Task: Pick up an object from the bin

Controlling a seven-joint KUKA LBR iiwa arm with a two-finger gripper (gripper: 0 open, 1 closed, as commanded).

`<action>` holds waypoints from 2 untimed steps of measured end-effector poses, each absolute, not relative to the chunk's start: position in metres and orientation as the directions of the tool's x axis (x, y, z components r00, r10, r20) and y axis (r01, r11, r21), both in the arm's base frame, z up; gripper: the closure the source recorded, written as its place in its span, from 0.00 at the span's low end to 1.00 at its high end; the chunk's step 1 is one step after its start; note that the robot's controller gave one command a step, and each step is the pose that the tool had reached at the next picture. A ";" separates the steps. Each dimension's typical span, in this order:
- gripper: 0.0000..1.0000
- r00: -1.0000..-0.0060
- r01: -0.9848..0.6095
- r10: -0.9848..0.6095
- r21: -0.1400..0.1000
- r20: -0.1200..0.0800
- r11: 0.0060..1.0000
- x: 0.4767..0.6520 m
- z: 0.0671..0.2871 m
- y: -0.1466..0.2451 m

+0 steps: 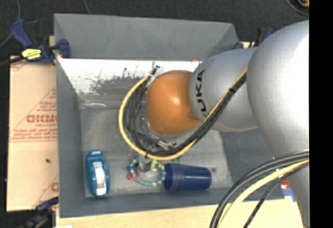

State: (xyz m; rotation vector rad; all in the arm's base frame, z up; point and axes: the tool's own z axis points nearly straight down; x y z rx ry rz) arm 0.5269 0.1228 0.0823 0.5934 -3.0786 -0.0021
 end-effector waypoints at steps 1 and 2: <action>1.00 -0.929 -0.370 -0.370 0.003 0.006 0.929 0.527 0.082 0.123; 1.00 -0.933 -0.360 -0.360 0.003 0.008 0.933 0.523 0.167 0.124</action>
Offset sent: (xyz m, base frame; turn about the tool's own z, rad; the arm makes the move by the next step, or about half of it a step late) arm -0.0041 0.0023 0.0946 0.0114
